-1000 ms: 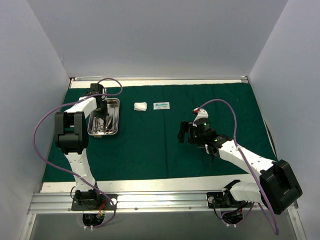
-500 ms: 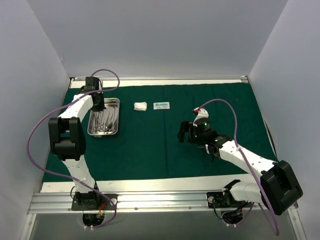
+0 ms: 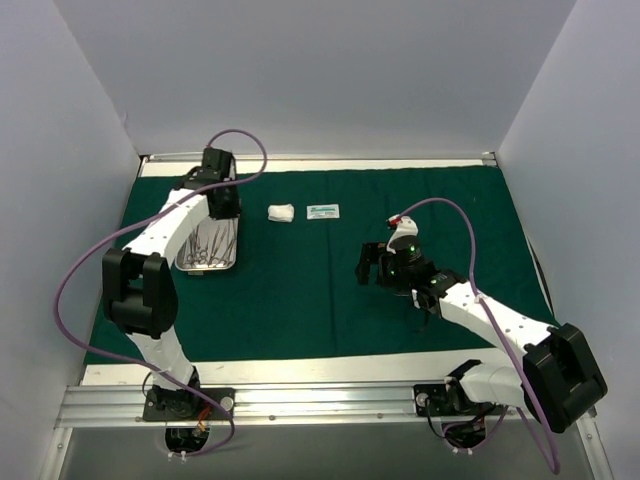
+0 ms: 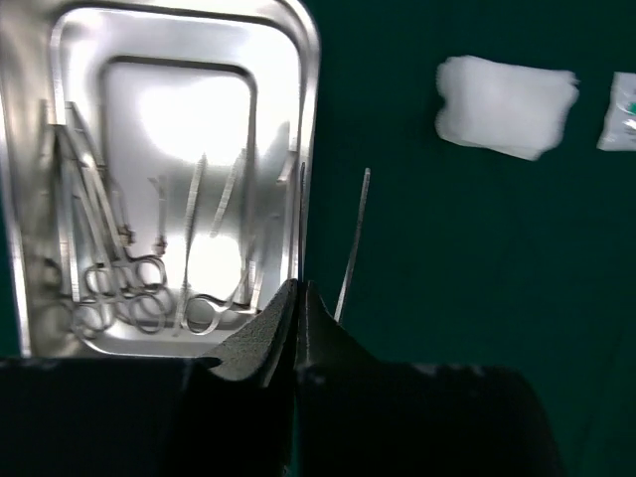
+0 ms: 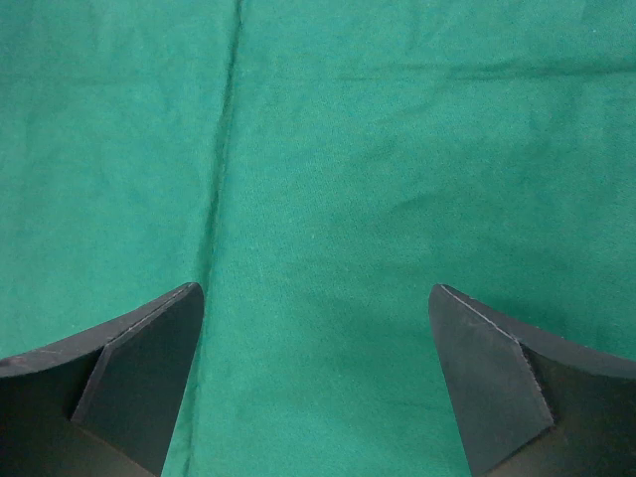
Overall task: Open and lay out the surgical kit
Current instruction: Place the medical item in the surgical kit.
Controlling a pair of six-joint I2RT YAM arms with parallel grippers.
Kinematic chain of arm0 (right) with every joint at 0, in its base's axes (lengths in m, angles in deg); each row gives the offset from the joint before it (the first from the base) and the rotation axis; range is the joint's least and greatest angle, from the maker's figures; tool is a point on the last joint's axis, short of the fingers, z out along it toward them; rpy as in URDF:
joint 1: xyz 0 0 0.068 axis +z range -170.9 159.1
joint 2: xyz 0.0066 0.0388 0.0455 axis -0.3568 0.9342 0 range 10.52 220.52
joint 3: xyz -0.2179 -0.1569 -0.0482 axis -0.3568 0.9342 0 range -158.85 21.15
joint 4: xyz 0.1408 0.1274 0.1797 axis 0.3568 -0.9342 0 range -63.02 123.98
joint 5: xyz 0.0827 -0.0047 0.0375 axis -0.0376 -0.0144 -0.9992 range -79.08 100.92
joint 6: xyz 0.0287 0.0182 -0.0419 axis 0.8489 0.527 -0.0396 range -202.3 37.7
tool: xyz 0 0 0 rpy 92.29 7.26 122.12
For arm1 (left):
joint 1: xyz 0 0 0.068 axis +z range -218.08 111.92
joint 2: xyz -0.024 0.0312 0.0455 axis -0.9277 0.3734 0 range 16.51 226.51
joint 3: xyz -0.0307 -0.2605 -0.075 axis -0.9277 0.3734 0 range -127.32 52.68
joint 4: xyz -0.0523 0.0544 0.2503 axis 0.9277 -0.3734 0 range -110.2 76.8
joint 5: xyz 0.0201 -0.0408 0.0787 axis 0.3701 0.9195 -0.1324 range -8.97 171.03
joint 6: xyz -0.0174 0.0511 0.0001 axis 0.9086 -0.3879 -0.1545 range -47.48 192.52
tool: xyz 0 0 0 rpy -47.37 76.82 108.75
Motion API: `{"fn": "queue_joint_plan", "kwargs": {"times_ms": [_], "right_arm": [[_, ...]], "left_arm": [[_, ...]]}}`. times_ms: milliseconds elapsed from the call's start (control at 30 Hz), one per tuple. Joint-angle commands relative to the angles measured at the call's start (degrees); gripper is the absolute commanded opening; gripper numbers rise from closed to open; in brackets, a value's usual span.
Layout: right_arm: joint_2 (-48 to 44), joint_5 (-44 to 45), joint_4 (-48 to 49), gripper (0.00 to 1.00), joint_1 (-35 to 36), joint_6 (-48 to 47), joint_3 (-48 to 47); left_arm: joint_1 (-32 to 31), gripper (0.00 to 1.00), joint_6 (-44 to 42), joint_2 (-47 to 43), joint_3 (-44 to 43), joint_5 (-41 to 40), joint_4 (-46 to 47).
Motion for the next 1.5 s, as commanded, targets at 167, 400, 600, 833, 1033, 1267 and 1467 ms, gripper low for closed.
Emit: {"fn": "queue_joint_plan", "kwargs": {"times_ms": [167, 400, 600, 833, 1033, 1267, 1467], "right_arm": [[-2.4, 1.7, -0.4, 0.91, 0.3, 0.4, 0.4], [-2.8, 2.1, -0.8, 0.91, 0.3, 0.4, 0.6], [-3.0, 2.2, -0.8, 0.91, 0.3, 0.6, 1.1], [-2.8, 2.4, -0.8, 0.91, 0.3, 0.5, 1.3], [-2.9, 2.4, -0.9, 0.91, 0.3, 0.7, 1.4], [-2.5, 2.4, -0.8, 0.91, 0.3, 0.7, 1.5], [-2.3, 2.3, -0.7, 0.91, 0.3, 0.7, 1.5]], "left_arm": [[-9.7, 0.06, 10.9, 1.0, 1.6, 2.3, 0.6], [-12.7, 0.06, 13.9, 6.4, 0.0, 1.0, 1.3], [-12.9, 0.06, 14.2, 11.3, -1.3, 1.0, 1.8], [-12.9, 0.06, 13.8, 14.9, -2.1, 1.6, 3.5], [-12.8, 0.06, 13.4, 15.1, -2.2, 1.4, 4.6], [-12.3, 0.07, 12.1, 15.8, -2.4, 2.4, 6.2], [-11.9, 0.20, 11.9, 15.9, -2.0, 2.3, 5.4]]}}
